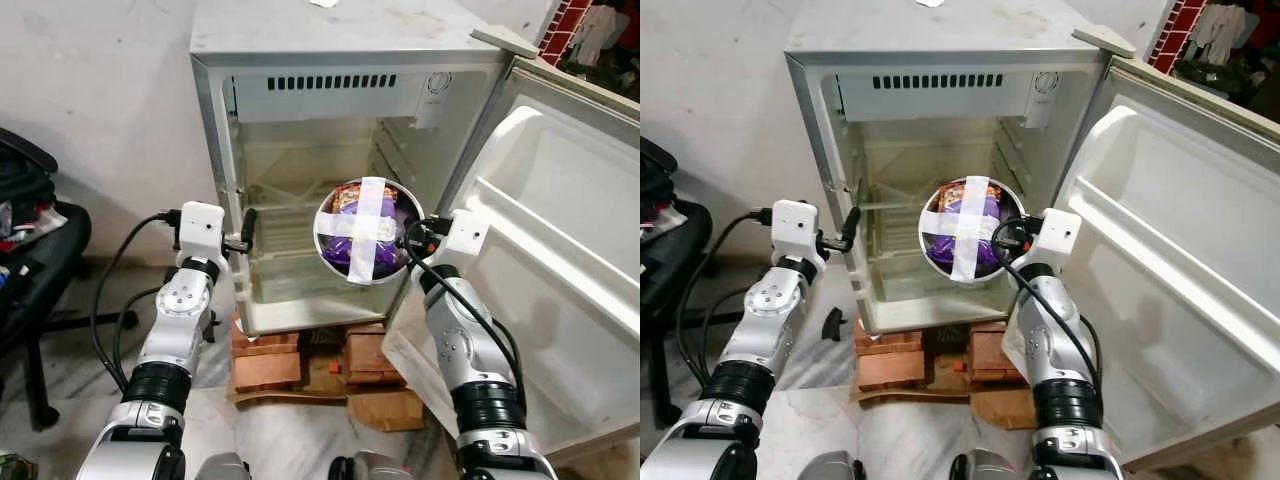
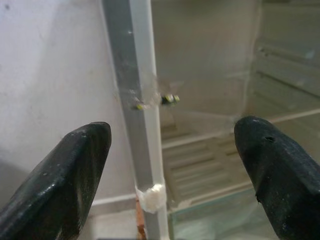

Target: Restocking fridge

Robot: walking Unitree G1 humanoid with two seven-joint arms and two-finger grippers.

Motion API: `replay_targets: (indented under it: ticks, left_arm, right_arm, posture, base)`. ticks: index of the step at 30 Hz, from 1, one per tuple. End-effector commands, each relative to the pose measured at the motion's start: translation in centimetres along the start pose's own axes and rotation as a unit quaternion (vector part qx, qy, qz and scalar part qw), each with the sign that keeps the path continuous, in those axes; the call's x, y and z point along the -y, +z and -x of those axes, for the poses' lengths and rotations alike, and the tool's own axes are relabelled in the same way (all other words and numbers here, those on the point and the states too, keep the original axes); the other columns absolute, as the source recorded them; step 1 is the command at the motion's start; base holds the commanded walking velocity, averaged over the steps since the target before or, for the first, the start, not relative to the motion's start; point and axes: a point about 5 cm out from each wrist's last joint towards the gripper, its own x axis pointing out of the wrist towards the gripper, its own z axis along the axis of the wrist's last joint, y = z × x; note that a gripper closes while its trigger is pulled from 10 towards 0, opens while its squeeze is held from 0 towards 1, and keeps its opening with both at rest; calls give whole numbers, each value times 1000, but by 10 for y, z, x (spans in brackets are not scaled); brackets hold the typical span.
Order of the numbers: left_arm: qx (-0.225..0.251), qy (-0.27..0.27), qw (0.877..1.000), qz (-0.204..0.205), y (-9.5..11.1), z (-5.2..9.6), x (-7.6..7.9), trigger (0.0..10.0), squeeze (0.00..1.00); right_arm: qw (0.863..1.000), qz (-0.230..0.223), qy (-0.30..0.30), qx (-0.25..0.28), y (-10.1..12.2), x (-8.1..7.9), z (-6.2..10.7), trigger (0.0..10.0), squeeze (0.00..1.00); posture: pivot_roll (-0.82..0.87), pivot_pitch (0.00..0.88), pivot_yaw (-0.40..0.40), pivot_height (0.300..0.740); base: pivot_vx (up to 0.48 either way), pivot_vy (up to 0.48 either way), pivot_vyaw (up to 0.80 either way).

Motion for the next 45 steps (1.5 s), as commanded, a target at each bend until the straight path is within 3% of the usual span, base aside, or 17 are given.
replay_targets:
  ticks: [1, 5, 7, 11, 25, 30, 32, 45]
  left_arm:
    - [-11, 12, 1000, 23, -8, 10, -6, 10000, 0]
    - [-23, 23, 997, 66, -22, 31, -14, 10000, 0]
    - [-16, 59, 997, 48, -24, 47, -21, 10000, 0]
    - [1, 83, 996, 36, -21, 61, -24, 10000, 0]
    - [13, 77, 997, 12, -4, 81, -20, 10000, 0]
    - [2, 66, 998, 2, -5, 99, -17, 10000, 0]
    - [-10, 78, 997, 16, -8, 103, -18, 10000, 0]
    - [-22, 76, 996, 29, -5, 106, -17, 10000, 0]
  right_arm:
    - [1000, 0, -9, 14, 3, 4, 2, 10000, 0]
    - [1000, -5, -20, 13, -2, 7, 8, 10000, 0]
    - [1000, -8, -23, 9, -6, 6, 11, 10000, 0]
    - [1000, -9, -21, 5, -8, 4, 13, 10000, 0]
    - [999, -17, -30, 26, 2, 0, 9, 10000, 0]
    - [998, -29, -47, 32, 3, 1, 10, 10000, 0]
    - [998, -33, -48, 27, 1, 1, 11, 10000, 0]
    - [998, -22, -44, 25, 1, 1, 8, 10000, 0]
  posture:
    - [23, 0, -65, 740]
    - [30, 9, -59, 740]
    - [36, 16, -61, 740]
    - [45, 35, -74, 740]
    - [48, 83, -78, 740]
    - [52, 97, -77, 740]
    - [63, 104, -83, 740]
    - [62, 116, -85, 740]
  base:
    - [0, 0, 0]
    - [0, 0, 0]
    - [0, 0, 0]
    - [0, 0, 0]
    - [0, 0, 0]
    - [0, 0, 0]
    - [0, 0, 0]
    - [160, 0, 0]
